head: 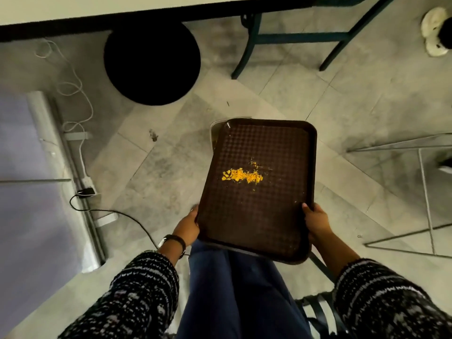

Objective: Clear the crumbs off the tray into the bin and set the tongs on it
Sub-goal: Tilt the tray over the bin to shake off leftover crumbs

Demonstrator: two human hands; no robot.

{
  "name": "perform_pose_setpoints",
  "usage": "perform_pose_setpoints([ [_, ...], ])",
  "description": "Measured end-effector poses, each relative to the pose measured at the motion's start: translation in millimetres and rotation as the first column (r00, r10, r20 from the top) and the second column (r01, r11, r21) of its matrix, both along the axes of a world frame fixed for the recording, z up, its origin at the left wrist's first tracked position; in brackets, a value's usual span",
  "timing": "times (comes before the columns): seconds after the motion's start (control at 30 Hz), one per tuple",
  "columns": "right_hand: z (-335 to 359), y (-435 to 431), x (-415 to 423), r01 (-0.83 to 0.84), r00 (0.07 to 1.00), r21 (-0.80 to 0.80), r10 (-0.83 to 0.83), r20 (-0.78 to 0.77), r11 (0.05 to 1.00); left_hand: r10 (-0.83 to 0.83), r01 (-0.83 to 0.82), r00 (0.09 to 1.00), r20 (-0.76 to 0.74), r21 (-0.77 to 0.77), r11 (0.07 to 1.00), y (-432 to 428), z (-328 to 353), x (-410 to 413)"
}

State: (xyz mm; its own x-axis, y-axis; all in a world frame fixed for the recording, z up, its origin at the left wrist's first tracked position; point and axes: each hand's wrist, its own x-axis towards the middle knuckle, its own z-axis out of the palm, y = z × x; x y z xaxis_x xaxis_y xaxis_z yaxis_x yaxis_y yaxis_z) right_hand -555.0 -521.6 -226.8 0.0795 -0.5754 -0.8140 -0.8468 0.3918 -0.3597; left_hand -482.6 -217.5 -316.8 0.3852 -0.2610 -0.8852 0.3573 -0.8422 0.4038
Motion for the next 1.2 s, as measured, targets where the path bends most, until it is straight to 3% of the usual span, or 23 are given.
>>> perform_pose_setpoints([
  [0.17,-15,-8,6,-0.026,0.998,0.036,0.028,-0.050,0.999,0.133,-0.126,0.988,-0.079,0.094,0.988,-17,-22,5],
  [0.37,-21,-19,25,-0.126,0.989,0.093,0.133,-0.069,0.988,-0.029,0.029,1.000,-0.003,0.100,0.995,-23,-36,18],
  [0.47,-19,-19,42,-0.213,0.974,0.113,0.220,-0.054,0.970,0.000,-0.002,1.000,0.021,0.120,0.993,-23,-37,23],
  [0.9,1,-2,91,-0.370,0.928,0.008,0.369,0.055,0.929,0.138,-0.137,0.990,0.000,0.089,0.986,-20,-17,28],
  [1.07,14,5,97,-0.342,0.930,-0.089,0.350,0.112,0.936,0.327,-0.325,0.945,-0.021,0.066,0.944,-27,-9,17],
  [1.2,22,13,97,-0.344,0.913,-0.195,0.376,0.159,0.918,0.458,-0.466,0.880,0.125,0.046,0.884,-31,-6,6],
])
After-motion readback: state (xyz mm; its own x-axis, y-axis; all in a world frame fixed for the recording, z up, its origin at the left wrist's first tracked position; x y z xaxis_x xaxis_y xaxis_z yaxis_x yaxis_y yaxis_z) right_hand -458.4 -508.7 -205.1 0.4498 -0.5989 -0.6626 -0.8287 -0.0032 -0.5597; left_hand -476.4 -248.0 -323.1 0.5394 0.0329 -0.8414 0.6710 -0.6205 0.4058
